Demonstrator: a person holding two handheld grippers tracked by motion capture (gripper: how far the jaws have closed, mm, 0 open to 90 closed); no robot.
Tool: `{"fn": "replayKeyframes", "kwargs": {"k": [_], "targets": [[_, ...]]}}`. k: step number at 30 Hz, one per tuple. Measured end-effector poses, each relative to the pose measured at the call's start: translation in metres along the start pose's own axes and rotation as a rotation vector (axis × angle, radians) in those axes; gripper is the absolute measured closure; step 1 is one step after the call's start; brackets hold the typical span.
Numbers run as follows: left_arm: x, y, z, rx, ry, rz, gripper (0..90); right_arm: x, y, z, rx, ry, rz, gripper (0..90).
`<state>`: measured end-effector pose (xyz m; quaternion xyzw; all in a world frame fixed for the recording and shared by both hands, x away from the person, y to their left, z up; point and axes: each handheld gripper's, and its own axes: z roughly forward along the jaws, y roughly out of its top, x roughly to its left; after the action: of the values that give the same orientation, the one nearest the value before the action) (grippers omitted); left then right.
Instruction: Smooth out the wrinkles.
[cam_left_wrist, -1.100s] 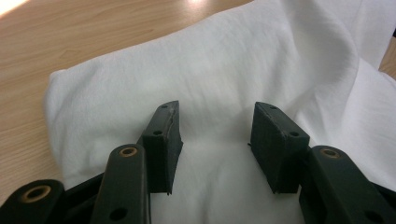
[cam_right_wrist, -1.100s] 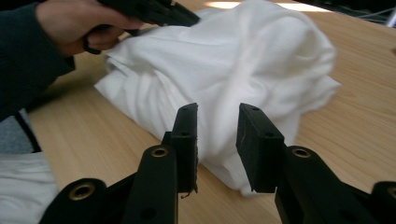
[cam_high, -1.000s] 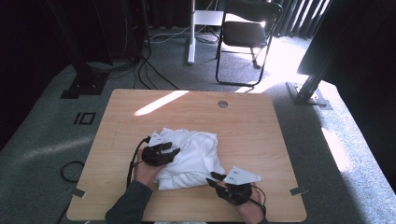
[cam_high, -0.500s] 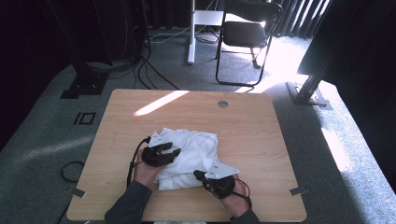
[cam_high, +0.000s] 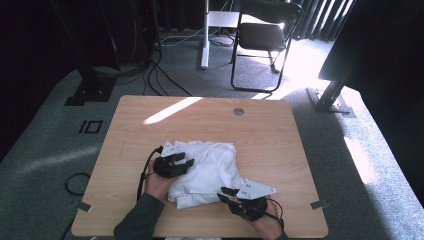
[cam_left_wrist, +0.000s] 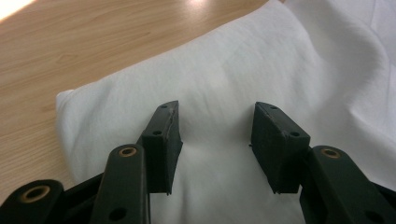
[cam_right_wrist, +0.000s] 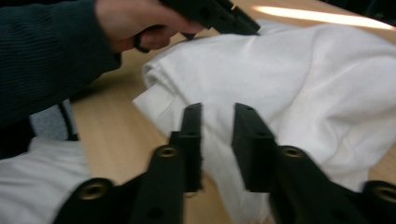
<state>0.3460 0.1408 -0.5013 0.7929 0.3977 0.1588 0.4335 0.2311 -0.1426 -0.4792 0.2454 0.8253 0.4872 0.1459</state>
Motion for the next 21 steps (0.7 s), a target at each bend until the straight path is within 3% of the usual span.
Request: {"fn": "replayKeyframes", "kwargs": {"k": [1,3,4,5,6,9,11,12,13,14,17,19,21], "targets": [[-0.001,0.0,-0.001,-0.002,0.001,0.006,52.8,-0.002,0.002,0.006,-0.007,-0.03,-0.003,65.4],[-0.005,0.001,-0.004,-0.015,0.001,0.016,52.8,-0.011,0.005,0.011,-0.024,-0.062,0.037,63.6],[-0.005,0.001,-0.004,-0.015,0.001,0.016,52.8,-0.011,0.005,0.011,-0.024,-0.062,0.037,63.6],[-0.008,0.002,-0.007,-0.028,-0.011,0.024,52.8,-0.031,0.008,0.017,-0.038,-0.183,0.106,60.4],[-0.01,0.003,-0.009,-0.029,-0.014,0.034,52.8,-0.04,0.009,0.019,-0.033,-0.219,0.139,60.0],[-0.016,0.004,-0.013,-0.043,-0.034,0.041,52.7,-0.07,0.009,0.031,-0.036,-0.229,0.273,58.2],[-0.022,0.004,-0.013,-0.038,-0.062,0.053,52.7,-0.081,0.012,0.04,-0.035,-0.231,0.281,57.3],[-0.026,0.002,-0.01,-0.019,-0.074,0.065,52.8,-0.084,0.014,0.043,-0.017,-0.235,0.284,65.6],[-0.029,0.001,-0.007,-0.003,-0.078,0.076,52.8,-0.088,0.016,0.047,0.005,-0.235,0.27,79.3],[-0.033,-0.003,-0.001,0.026,-0.072,0.099,52.8,-0.09,0.018,0.048,0.011,-0.233,0.267,85.8],[-0.035,-0.009,0.007,0.047,-0.075,0.106,52.9,-0.098,0.025,0.037,-0.005,-0.274,0.263,88.5],[-0.034,-0.012,0.011,0.029,-0.098,0.09,53.5,-0.106,0.026,0.027,-0.01,-0.314,0.27,88.7],[-0.035,-0.012,0.013,0.031,-0.079,0.108,53.5,-0.113,0.023,0.024,0.014,-0.363,0.281,88.5]]}}
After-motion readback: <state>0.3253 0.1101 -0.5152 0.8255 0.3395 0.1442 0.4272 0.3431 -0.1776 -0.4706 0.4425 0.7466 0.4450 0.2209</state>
